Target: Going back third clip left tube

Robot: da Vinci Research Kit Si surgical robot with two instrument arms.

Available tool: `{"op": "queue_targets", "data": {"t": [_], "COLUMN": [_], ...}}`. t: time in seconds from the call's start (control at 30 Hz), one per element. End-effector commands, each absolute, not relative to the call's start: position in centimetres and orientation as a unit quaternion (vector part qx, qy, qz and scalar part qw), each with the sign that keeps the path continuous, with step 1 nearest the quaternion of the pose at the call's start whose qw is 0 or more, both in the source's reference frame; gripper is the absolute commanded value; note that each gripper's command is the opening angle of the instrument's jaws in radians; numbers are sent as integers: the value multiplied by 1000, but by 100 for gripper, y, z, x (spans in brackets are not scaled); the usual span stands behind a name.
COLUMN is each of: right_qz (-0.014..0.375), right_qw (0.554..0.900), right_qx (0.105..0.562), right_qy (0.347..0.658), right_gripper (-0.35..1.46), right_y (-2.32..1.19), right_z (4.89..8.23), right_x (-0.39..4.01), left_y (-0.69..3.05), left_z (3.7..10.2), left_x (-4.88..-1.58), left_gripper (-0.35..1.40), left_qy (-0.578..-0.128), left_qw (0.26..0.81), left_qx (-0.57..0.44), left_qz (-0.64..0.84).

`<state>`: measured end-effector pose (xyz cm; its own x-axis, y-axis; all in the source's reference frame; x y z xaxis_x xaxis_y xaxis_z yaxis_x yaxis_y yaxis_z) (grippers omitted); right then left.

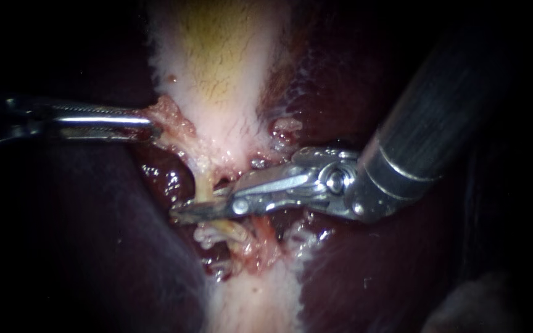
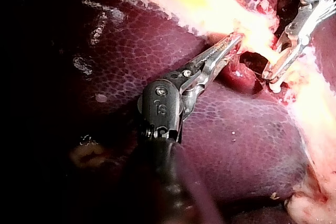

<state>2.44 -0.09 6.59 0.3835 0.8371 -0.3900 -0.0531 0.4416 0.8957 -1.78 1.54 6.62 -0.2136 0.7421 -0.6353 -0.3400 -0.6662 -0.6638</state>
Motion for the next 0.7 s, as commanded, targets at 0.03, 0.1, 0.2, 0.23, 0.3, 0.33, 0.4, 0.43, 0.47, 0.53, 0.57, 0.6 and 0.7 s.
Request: {"op": "queue_targets", "data": {"t": [0.03,0.1,0.2,0.23,0.3,0.33,0.4,0.43,0.47,0.53,0.57,0.6,0.7], "right_qz": [312,312,312,310,310,309,305,302,303,304,304,304,291], "right_qw": [714,710,694,688,682,680,679,679,680,680,681,681,690], "right_qx": [427,427,431,433,434,435,437,438,436,434,434,434,416], "right_qy": [459,464,485,492,501,503,505,505,506,506,506,506,516], "right_gripper": [-35,-33,14,27,38,41,42,44,44,45,45,45,46], "right_y": [-9,-9,-11,-13,-15,-15,-17,-18,-19,-19,-19,-19,-19], "right_z": [659,659,663,665,668,669,671,672,672,674,676,677,686], "right_x": [244,245,249,252,258,260,263,263,264,264,264,264,263], "left_y": [154,154,154,154,154,153,153,153,153,153,153,153,152], "left_z": [661,661,661,661,661,661,661,661,661,661,661,662,662], "left_x": [-178,-178,-178,-178,-178,-177,-177,-177,-177,-177,-177,-177,-178], "left_gripper": [-35,-35,-35,-35,-35,-35,-35,-35,-35,-35,-35,-35,-35], "left_qy": [-196,-196,-196,-196,-196,-196,-196,-196,-196,-196,-195,-195,-195], "left_qw": [359,359,359,359,359,359,359,359,359,359,359,359,359], "left_qx": [-514,-514,-514,-514,-514,-514,-514,-514,-514,-514,-514,-514,-514], "left_qz": [754,754,754,754,754,754,754,754,754,754,754,754,754]}}
